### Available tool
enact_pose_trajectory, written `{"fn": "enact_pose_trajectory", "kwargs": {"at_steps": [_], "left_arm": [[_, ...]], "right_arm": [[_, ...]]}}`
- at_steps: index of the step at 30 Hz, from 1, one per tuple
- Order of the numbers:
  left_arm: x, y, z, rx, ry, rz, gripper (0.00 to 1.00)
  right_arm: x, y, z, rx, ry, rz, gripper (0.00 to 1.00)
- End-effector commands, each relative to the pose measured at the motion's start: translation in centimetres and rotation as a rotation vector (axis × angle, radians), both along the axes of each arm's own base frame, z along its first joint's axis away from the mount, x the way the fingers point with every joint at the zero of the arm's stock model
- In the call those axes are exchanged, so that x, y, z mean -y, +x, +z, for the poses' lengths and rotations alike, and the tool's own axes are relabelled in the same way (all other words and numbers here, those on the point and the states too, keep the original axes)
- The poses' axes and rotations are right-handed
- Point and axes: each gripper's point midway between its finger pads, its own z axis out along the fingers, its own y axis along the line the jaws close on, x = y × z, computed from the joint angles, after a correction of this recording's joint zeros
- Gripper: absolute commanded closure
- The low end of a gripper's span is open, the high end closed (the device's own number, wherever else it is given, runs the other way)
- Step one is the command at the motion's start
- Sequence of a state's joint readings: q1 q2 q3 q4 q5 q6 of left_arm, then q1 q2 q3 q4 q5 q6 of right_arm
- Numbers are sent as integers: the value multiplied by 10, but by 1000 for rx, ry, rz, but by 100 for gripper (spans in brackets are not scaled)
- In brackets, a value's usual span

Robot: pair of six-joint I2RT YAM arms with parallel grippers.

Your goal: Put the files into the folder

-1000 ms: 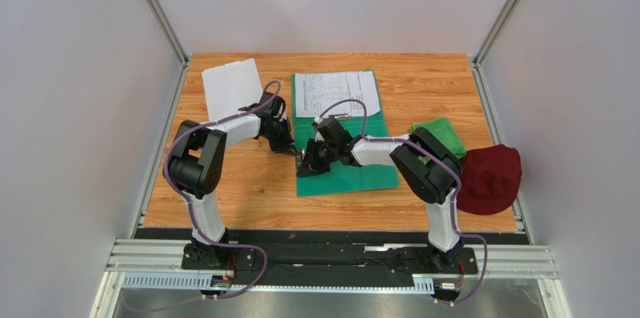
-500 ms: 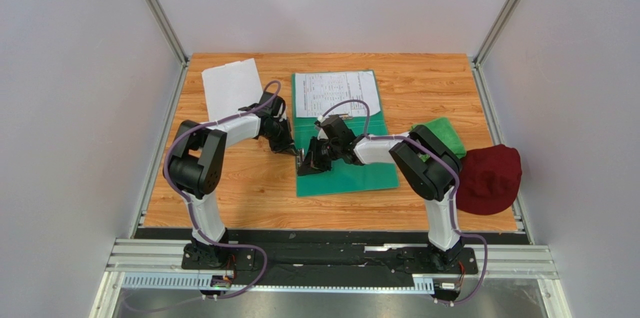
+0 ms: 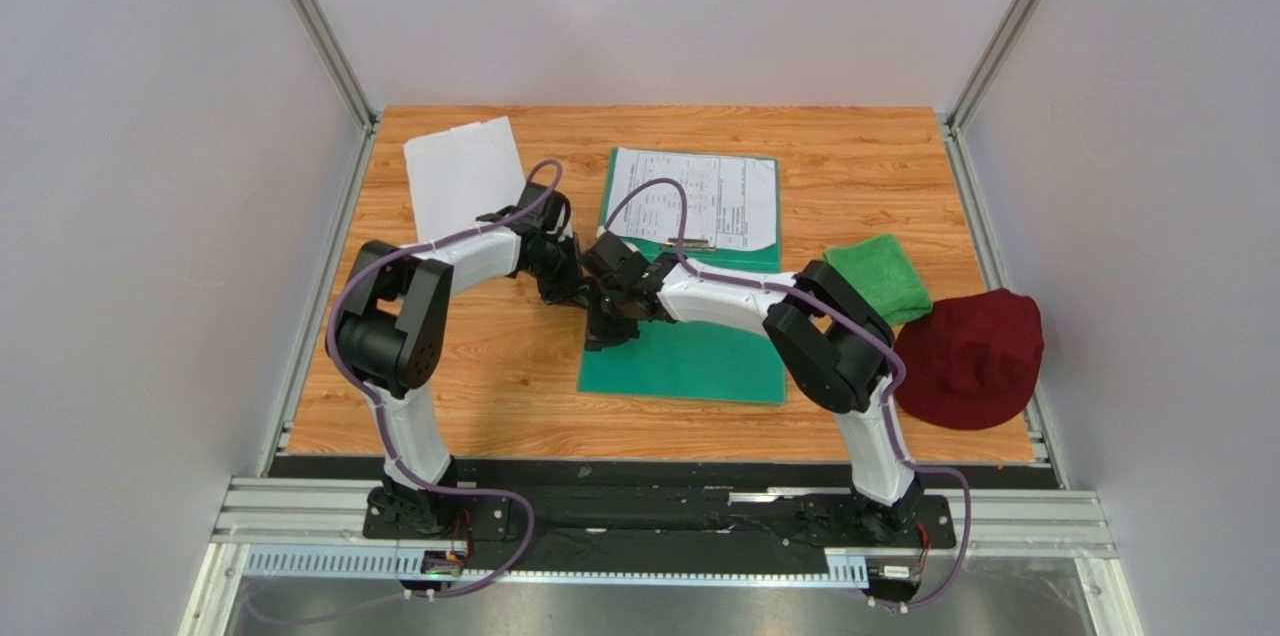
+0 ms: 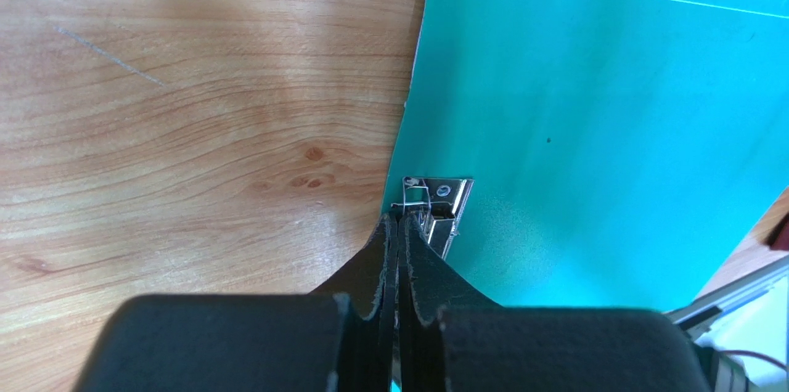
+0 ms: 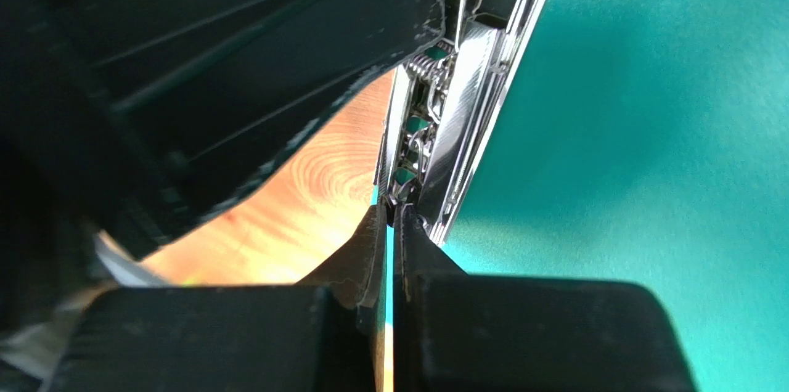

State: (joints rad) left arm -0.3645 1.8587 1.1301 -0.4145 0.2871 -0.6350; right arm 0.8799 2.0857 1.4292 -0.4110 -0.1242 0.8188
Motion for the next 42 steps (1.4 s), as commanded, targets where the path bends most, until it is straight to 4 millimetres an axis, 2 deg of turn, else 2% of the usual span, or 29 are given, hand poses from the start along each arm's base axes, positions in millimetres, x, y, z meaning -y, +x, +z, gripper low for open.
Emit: {"fn": "enact_pose_trajectory", "kwargs": {"at_steps": [1,4,5,8,10,11,12,15,17,18,19,21,22,23,24,25,27,30,33,34,36,37,38,40,42], "left_arm": [[-2,-33,-19,-95,38,-64,100],[-5,-35,-23,-110,57,-85,100],[-6,-35,-25,-108,64,-90,100],[-8,-34,-26,-102,77,-100,100],[-9,-32,-24,-89,83,-103,100],[-10,-32,-23,-88,87,-105,100],[-9,-29,-20,-76,86,-108,100],[-10,-26,-18,-67,93,-117,100],[-10,-28,-18,-77,94,-132,100],[-10,-30,-19,-81,95,-132,100],[-11,-29,-20,-78,98,-134,100],[-11,-30,-20,-79,100,-134,100],[-10,-30,-20,-76,94,-134,100],[-10,-29,-18,-65,91,-135,100],[-9,-30,-18,-65,84,-134,100],[-9,-30,-16,-64,83,-134,100],[-8,-29,-12,-55,76,-135,100],[-6,-29,-6,-48,62,-136,100],[-4,-30,-2,-44,43,-136,100],[-2,-30,-1,-42,35,-135,100],[2,-33,0,-58,9,-130,100],[4,-32,2,-53,-4,-128,100],[5,-33,2,-57,-14,-121,100],[6,-35,2,-70,-25,-90,100],[5,-38,4,-85,-26,-45,100]], "right_arm": [[126,-17,-102,20,-646,-63,100],[148,-24,-108,26,-727,-72,100],[151,-20,-105,53,-734,-82,100],[151,-8,-85,109,-723,-86,100],[149,-5,-82,110,-713,-81,100],[153,-2,-83,120,-736,-85,100],[157,-4,-95,104,-763,-80,100],[165,-2,-113,87,-789,-95,100],[176,-7,-111,97,-797,-109,100],[174,-5,-107,106,-777,-107,100],[166,4,-90,138,-716,-123,100],[153,10,-68,166,-633,-74,100],[129,27,-36,231,-485,-103,100],[111,24,-26,192,-369,-79,100],[89,32,-9,205,-249,-63,100],[81,38,2,186,-177,-62,100],[51,41,31,197,-48,0,100],[33,39,47,188,50,45,100],[30,34,56,179,115,56,100],[30,27,54,155,132,72,94],[23,21,62,159,194,101,85],[22,15,62,144,210,117,73],[20,11,64,147,225,131,67],[13,2,68,147,249,149,60],[9,-6,64,117,273,138,60]]}}
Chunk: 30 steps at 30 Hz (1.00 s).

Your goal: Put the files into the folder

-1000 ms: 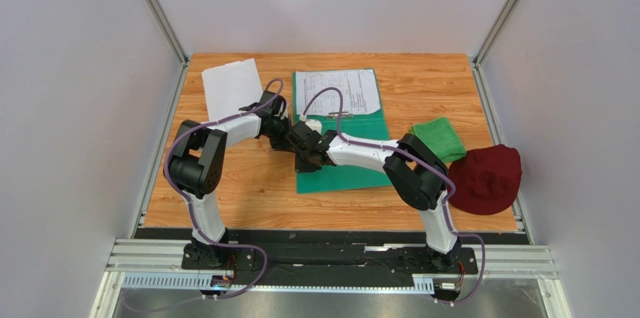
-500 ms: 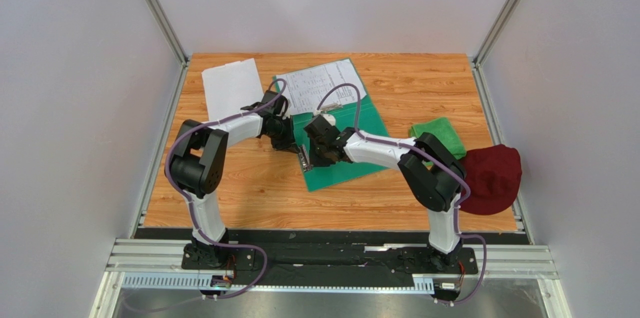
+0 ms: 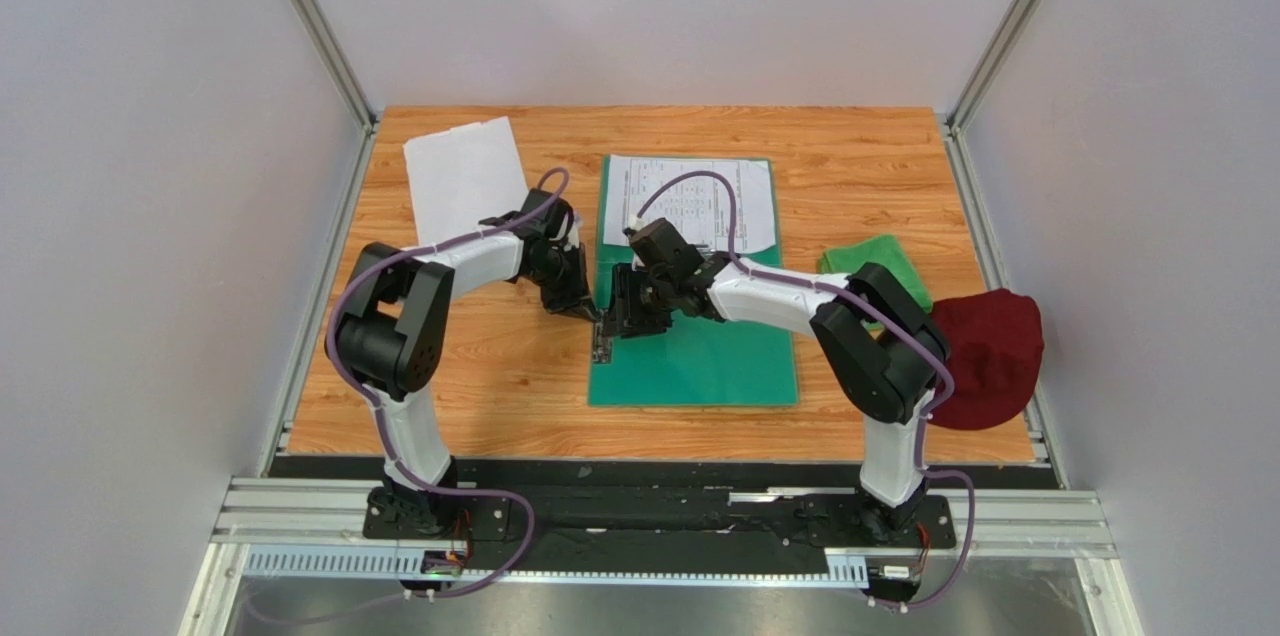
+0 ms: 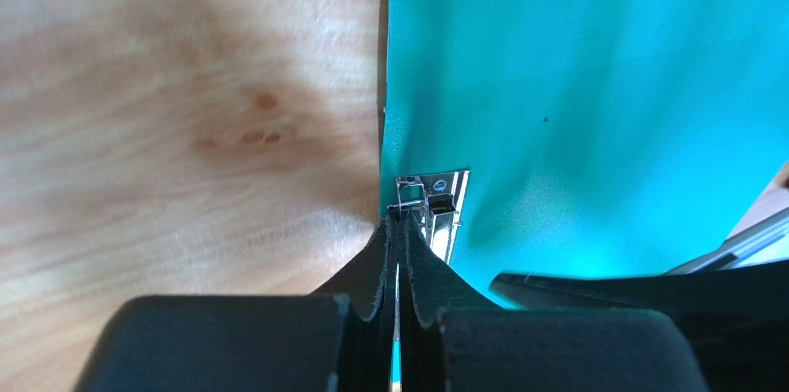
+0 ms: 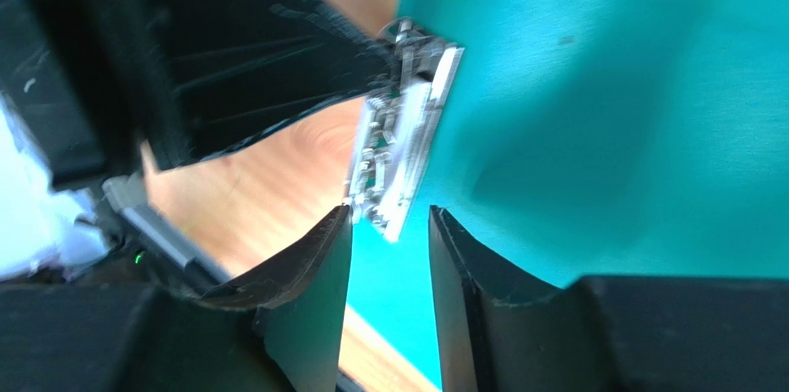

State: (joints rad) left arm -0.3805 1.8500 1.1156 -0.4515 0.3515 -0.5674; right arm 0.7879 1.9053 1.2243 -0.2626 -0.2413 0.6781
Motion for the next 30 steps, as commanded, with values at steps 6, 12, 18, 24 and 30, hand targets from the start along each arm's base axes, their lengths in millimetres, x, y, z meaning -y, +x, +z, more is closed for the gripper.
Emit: {"fn": "enact_pose_trajectory", "kwargs": {"at_steps": [6,12,18,24,30], "left_arm": [[-11,-21,8,-51,19,168,100],[-24,-24,20,-12,59,243,100],[-26,-24,22,-7,61,256,100],[-23,-25,15,-8,46,255,100],[-23,-25,9,-6,40,257,100]], "right_arm": [[-29,-34,8,-37,156,60,63],[-33,-40,-5,-59,156,75,76],[-40,-51,2,-68,192,110,81],[-48,-50,4,-64,232,127,80],[-44,-59,-6,-94,236,129,78]]}}
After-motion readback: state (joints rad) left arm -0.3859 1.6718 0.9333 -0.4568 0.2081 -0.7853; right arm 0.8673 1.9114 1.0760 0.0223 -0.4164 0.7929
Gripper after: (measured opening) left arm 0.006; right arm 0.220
